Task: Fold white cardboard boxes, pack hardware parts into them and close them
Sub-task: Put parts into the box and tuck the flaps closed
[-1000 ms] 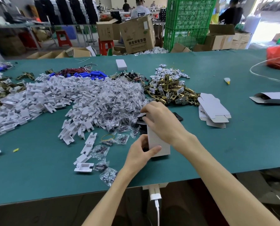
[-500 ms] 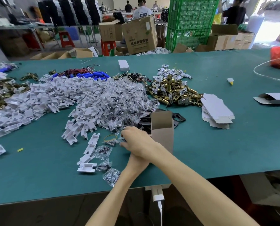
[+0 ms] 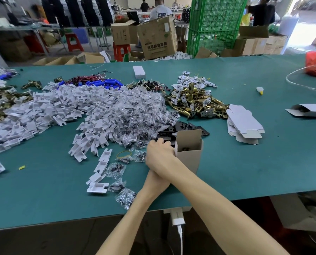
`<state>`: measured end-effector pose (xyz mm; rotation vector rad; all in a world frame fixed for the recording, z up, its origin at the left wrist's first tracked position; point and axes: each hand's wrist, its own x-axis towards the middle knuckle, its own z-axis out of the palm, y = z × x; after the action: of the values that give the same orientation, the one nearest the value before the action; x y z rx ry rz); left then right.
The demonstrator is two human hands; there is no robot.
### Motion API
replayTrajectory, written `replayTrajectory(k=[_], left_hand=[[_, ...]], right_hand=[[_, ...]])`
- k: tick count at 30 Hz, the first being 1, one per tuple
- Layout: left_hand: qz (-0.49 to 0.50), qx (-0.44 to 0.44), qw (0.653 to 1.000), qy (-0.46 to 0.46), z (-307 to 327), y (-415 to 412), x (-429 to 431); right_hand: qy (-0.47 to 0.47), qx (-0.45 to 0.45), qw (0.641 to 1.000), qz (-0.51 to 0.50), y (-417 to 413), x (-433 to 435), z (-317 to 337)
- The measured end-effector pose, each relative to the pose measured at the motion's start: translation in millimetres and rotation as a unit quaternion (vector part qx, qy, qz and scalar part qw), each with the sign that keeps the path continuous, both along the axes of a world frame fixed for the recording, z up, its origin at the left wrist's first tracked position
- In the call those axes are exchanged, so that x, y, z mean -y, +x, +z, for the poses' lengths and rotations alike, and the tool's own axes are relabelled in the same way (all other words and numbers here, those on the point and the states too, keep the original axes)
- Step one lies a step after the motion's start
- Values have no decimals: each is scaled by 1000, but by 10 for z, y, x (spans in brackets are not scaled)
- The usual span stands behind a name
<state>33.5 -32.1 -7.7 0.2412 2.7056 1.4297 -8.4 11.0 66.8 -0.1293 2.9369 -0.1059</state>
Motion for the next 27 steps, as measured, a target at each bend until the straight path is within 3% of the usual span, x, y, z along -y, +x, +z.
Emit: replayTrajectory(k=[5,9,17,27], left_hand=[[-2,2,1000,18,16,4,2],[-8,-1,1000,26,54,21,-12],[-28,-19,999,34,56,39,-27],[-45,-35,997,61,55,62,-22]], right_hand=[[34,-13,998,-42,21,39,-4],[57,9,998,-8,11,20,47],[24,20,998,-56,-49,71,30],[-14,51,998,-41,-104,110,40]])
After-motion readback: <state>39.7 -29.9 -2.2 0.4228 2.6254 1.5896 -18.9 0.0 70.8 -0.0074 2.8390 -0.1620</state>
